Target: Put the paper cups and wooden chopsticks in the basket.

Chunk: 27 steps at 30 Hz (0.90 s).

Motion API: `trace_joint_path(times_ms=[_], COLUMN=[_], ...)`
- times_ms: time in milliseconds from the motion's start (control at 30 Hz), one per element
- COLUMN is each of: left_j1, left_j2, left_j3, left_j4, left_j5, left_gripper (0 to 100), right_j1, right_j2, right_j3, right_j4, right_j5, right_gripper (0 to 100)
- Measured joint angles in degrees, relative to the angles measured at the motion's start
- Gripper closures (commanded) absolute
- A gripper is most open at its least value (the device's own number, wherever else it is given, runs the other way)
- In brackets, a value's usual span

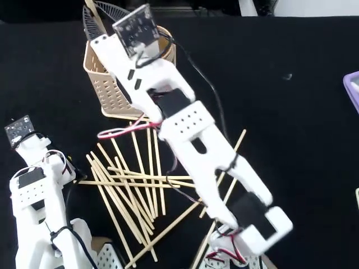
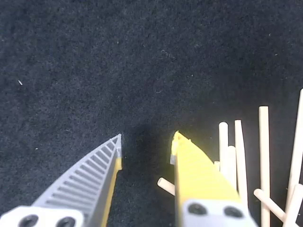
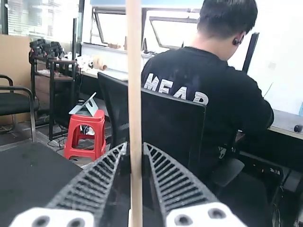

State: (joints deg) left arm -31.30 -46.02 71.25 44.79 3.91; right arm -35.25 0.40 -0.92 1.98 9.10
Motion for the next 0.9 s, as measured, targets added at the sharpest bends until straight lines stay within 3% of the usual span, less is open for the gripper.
trace_joint_path(times_ms=[700,900], left_j1=[0.0,0.0], left_j2=[0.0,0.0], left_j3=[0.0,0.0], left_j4=[0.0,0.0], left_j5=[0.0,0.0], left_gripper=[82,82], right_j1=[-0.1,-0.2], right_j2=[16.4,15.4], right_j3=[-3.7,-3.8], right_j4=[-0.1,8.4], right_j5=[0.0,0.1], right_gripper=[98.2,79.4])
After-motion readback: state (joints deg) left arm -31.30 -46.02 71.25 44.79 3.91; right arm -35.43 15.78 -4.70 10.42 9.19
